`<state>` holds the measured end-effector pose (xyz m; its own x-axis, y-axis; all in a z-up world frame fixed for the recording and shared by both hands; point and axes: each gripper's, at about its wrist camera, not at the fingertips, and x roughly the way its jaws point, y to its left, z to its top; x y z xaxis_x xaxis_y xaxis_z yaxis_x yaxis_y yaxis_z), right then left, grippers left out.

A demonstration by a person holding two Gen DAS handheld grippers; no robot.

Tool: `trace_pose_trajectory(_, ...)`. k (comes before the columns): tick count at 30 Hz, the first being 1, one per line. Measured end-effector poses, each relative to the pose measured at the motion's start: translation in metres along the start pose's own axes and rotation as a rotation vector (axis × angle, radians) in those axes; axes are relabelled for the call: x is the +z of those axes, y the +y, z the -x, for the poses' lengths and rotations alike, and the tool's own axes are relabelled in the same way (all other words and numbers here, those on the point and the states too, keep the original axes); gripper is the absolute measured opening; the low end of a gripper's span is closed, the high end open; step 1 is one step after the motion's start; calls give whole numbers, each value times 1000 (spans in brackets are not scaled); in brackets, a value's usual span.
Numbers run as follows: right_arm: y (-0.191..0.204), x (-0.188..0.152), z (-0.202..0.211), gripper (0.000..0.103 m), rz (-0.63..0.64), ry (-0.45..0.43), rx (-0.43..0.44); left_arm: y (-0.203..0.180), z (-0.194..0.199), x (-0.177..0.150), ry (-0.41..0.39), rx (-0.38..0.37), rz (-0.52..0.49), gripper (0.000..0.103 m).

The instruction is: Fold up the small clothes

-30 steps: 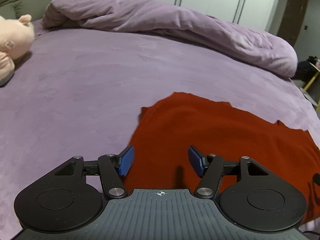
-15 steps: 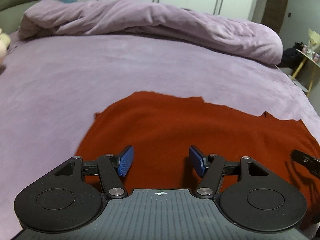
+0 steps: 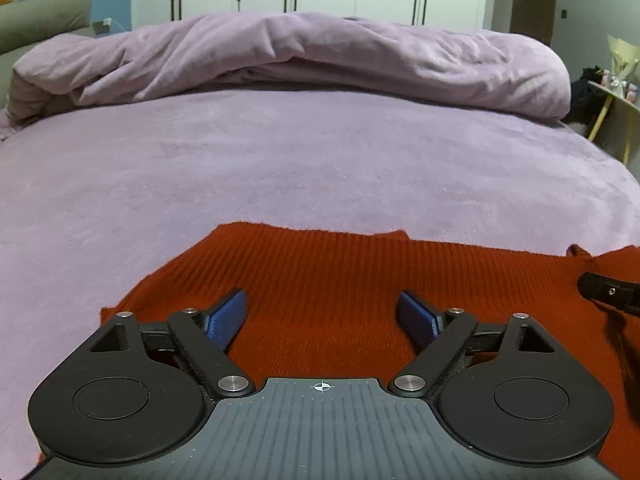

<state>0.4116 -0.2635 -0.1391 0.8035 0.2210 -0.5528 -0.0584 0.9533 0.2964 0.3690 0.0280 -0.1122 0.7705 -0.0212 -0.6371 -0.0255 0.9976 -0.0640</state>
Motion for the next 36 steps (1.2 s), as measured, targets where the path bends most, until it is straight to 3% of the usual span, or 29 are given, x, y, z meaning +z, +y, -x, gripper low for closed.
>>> trace_pose_trajectory(4, -20, 2, 7, 13, -123, 0, 77, 13, 21, 0, 15, -51, 60, 83)
trace_pose_trajectory(7, -8, 0, 31, 14, -77, 9, 19, 32, 62, -12, 33, -48, 84, 83)
trace_pose_trajectory(9, 2, -11, 55, 19, -50, -2, 34, 47, 90, -28, 69, -57, 98, 83)
trace_pose_trajectory(13, 17, -39, 91, 20, -67, 31, 93, 84, 151, -67, 95, -110, 212, 83)
trace_pose_trajectory(16, 40, -59, 107, 20, -51, 55, 124, 107, 168, -85, 148, -172, 353, 82)
trace_pose_trajectory(18, 60, -67, 114, 20, -33, 59, 161, 126, 163, -94, 227, -247, 545, 76)
trace_pose_trajectory(20, 79, -69, 116, 20, -11, 65, 173, 141, 158, -102, 216, -325, 694, 76)
trace_pose_trajectory(22, 93, -68, 117, 17, -5, 80, 189, 153, 146, -105, 207, -364, 778, 72)
trace_pose_trajectory(23, 98, -67, 115, 15, -10, 93, 199, 158, 138, -106, 224, -355, 829, 61)
trace_pose_trajectory(24, 103, -67, 114, 12, -8, 100, 198, 163, 131, -106, 232, -368, 876, 59)
trace_pose_trajectory(28, 124, -69, 109, 6, 39, 111, 177, 174, 104, -105, 231, -454, 981, 59)
trace_pose_trajectory(30, 135, -74, 108, 6, 68, 111, 168, 179, 93, -104, 233, -478, 1039, 46)
trace_pose_trajectory(32, 146, -79, 107, 6, 86, 105, 166, 182, 85, -102, 236, -484, 1069, 42)
trace_pose_trajectory(34, 154, -84, 106, 6, 93, 106, 170, 181, 80, -102, 242, -464, 1090, 27)
trace_pose_trajectory(36, 163, -89, 102, 6, 119, 116, 155, 180, 77, -103, 237, -466, 1090, 22)
